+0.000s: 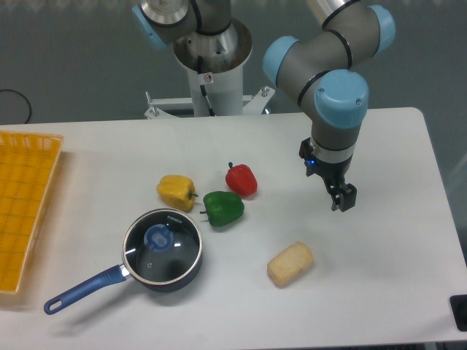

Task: Open the lid

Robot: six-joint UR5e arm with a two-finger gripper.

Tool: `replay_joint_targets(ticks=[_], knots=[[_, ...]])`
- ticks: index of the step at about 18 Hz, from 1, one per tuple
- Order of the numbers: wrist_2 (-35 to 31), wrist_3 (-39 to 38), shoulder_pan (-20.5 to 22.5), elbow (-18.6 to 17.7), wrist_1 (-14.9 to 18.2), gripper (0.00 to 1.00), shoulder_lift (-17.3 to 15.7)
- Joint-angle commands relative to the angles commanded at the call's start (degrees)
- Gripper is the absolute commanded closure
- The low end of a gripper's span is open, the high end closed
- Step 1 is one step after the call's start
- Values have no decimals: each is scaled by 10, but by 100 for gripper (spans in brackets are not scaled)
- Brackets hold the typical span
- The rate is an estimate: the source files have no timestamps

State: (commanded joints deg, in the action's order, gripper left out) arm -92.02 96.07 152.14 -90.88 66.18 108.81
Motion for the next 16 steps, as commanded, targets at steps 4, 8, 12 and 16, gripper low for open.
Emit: replay_joint_targets(ticks=[4, 8, 12, 16], knots=[[1, -3, -1, -2, 2, 0, 0], [5, -12, -2, -1, -1, 0, -1], [7, -66, -19, 0, -2, 0, -4], [7, -126, -52, 3, -2, 0, -3]])
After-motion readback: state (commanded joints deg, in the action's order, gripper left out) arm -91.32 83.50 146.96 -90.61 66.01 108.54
